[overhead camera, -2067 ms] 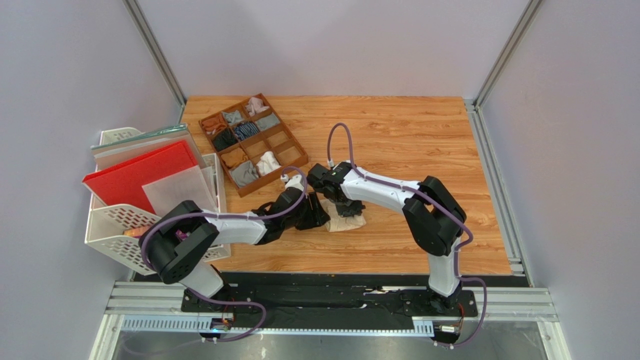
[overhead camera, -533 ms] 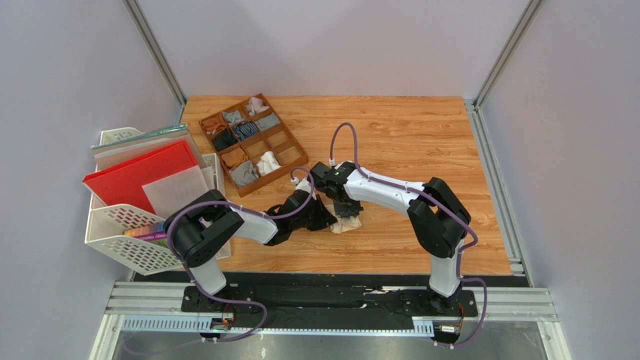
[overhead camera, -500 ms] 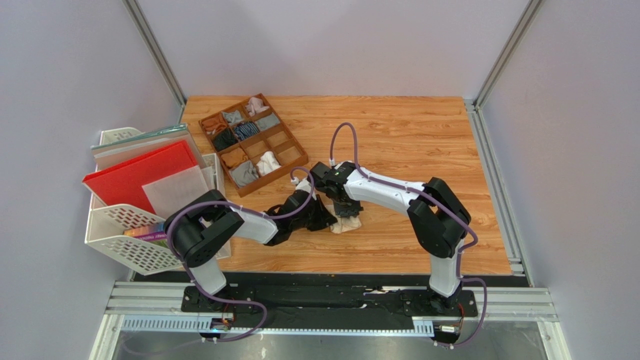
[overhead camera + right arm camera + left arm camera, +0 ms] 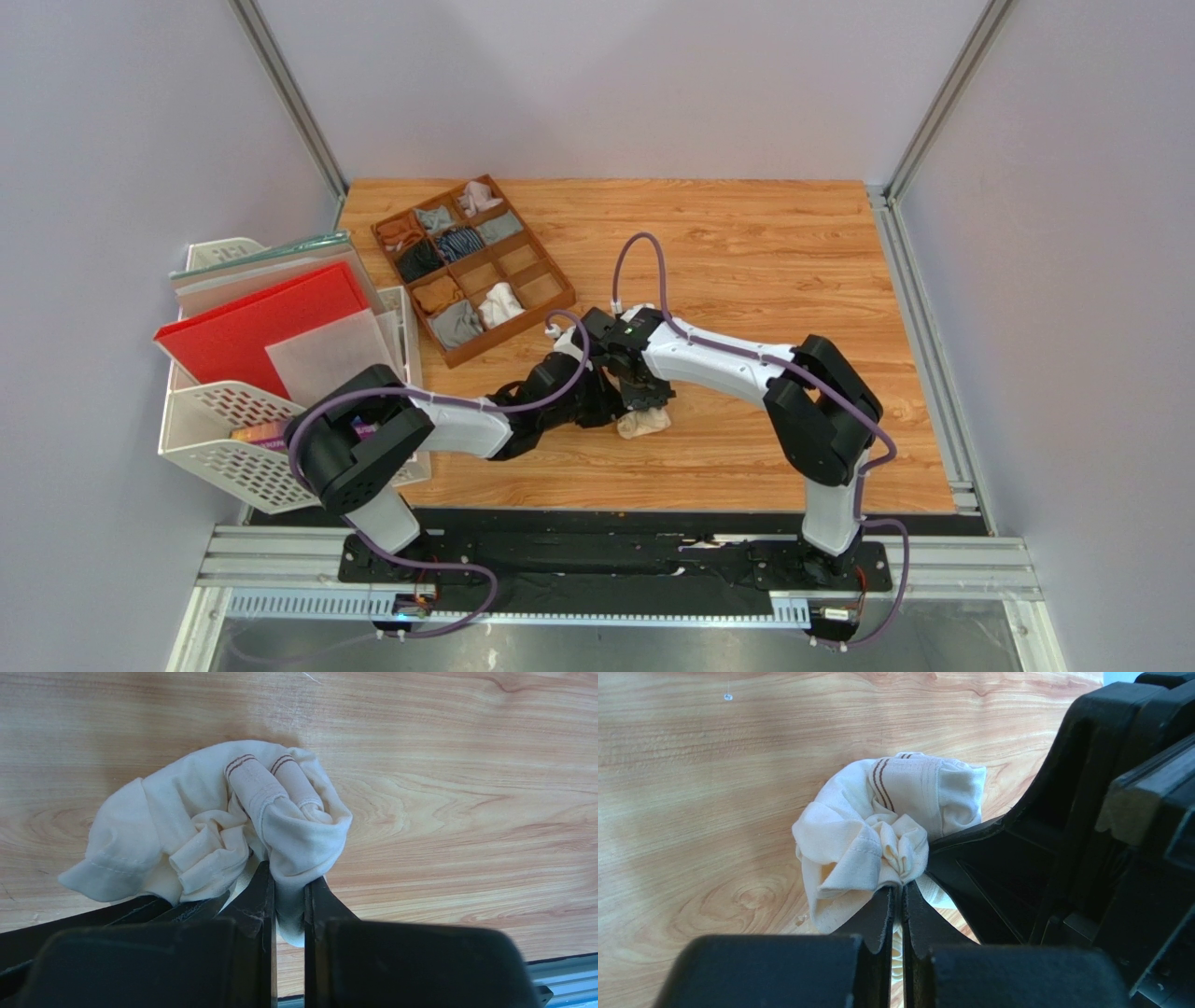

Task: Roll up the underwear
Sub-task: Roll the underwear at the center of the board.

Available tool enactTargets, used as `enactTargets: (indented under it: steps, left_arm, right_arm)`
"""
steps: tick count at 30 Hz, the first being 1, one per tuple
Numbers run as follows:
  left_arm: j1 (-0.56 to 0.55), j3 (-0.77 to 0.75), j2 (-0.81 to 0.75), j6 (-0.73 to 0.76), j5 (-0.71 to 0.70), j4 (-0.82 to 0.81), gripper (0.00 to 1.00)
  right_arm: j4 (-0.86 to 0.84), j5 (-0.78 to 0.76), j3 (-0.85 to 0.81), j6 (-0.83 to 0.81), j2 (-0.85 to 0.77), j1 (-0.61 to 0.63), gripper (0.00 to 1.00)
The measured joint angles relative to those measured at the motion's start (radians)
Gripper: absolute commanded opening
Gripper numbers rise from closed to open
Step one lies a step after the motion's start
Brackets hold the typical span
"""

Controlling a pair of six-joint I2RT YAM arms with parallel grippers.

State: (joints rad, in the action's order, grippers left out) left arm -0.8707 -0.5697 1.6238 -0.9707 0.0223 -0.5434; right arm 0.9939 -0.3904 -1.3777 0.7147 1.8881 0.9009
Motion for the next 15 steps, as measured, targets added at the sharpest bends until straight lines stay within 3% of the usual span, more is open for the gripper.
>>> enactTargets:
  steps: [7,13,15]
  left_arm:
    - [0.000,0.003,0.020,0.053,0.076,-0.097,0.00]
    - [0.001,0.010,0.090,0.061,0.144,-0.192,0.00]
    - [0.001,0.010,0.117,0.060,0.161,-0.222,0.00]
  right_arm:
    - [-0.049,0.033,0.083,-0.014,-0.074,-0.002,0.09]
    - [-0.102,0.077,0.158,-0.051,-0.138,-0.012,0.23]
    - [-0.111,0.085,0.174,-0.062,-0.152,-0.014,0.33]
